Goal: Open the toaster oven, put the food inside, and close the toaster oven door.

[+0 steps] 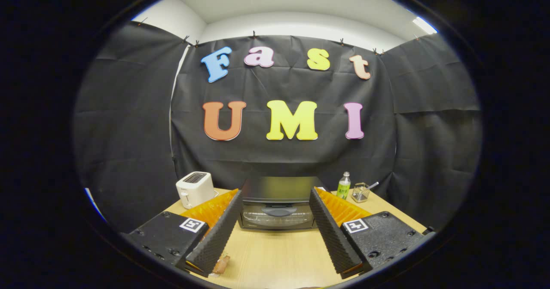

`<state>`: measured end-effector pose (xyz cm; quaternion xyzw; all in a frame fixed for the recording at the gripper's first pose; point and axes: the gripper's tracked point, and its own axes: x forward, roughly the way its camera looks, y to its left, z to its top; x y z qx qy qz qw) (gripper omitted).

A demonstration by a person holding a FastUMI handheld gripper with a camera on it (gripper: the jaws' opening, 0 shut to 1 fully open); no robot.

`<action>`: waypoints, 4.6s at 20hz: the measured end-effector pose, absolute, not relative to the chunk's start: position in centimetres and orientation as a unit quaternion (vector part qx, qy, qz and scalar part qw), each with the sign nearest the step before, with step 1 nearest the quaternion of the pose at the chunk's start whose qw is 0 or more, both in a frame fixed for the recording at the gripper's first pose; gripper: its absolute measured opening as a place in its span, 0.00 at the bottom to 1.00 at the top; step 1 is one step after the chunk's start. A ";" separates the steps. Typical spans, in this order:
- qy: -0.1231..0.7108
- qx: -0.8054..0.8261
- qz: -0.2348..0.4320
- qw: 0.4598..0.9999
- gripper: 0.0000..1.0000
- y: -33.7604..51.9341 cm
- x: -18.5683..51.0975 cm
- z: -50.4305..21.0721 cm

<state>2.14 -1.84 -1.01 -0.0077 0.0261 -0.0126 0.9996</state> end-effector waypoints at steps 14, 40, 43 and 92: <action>0.113 0.006 0.017 0.993 0.44 -2.9 12.6 -5.6; 0.185 0.037 0.060 0.980 1.00 -3.4 24.7 -17.1; 0.178 0.047 0.048 0.982 1.00 -4.1 25.0 -17.5; 0.291 0.205 0.145 0.923 0.96 0.3 4.1 -20.2</action>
